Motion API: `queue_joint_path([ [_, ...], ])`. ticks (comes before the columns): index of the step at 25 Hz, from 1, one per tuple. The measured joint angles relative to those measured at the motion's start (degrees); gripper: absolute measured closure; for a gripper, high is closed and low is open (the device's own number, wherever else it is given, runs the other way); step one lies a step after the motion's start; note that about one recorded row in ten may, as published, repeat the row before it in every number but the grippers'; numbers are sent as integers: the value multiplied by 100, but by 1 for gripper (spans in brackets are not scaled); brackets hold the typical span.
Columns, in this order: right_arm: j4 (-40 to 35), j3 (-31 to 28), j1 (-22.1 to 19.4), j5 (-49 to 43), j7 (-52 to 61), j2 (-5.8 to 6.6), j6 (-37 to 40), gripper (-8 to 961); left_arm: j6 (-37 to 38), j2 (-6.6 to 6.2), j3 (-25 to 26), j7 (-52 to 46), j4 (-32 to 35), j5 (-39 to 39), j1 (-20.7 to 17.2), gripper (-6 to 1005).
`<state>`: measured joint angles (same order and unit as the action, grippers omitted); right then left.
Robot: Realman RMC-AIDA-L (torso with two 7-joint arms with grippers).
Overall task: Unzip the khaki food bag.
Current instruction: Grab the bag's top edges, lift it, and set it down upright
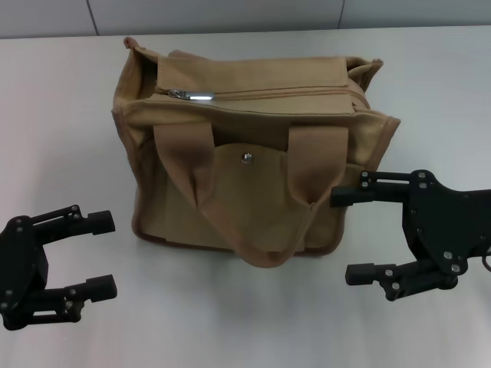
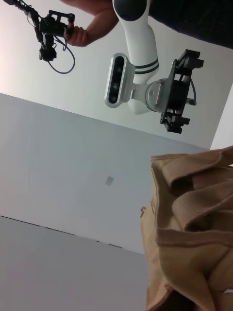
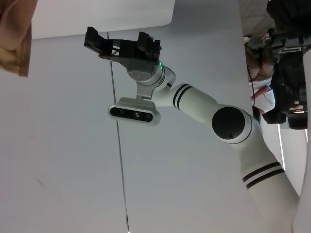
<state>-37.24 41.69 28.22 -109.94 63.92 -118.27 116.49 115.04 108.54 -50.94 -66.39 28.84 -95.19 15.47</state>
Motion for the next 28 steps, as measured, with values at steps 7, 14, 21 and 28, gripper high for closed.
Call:
queue_joint_path([
  [7, 4, 5, 13, -2, 0, -4, -4, 112, 4, 14, 5, -5, 6, 11, -10, 187],
  [14, 3, -23, -32, 19, -1, -20, -18, 113, -178, 58, 18, 13, -3, 10, -10, 204],
  [21, 3, -24, -39, 20, -6, -61, -64, 113, -759, 264, 388, 107, -4, 15, -72, 221],
  [28, 80, 13, -66, 31, -10, -73, -57, 113, -1383, 511, 822, 317, -3, 19, -76, 238],
])
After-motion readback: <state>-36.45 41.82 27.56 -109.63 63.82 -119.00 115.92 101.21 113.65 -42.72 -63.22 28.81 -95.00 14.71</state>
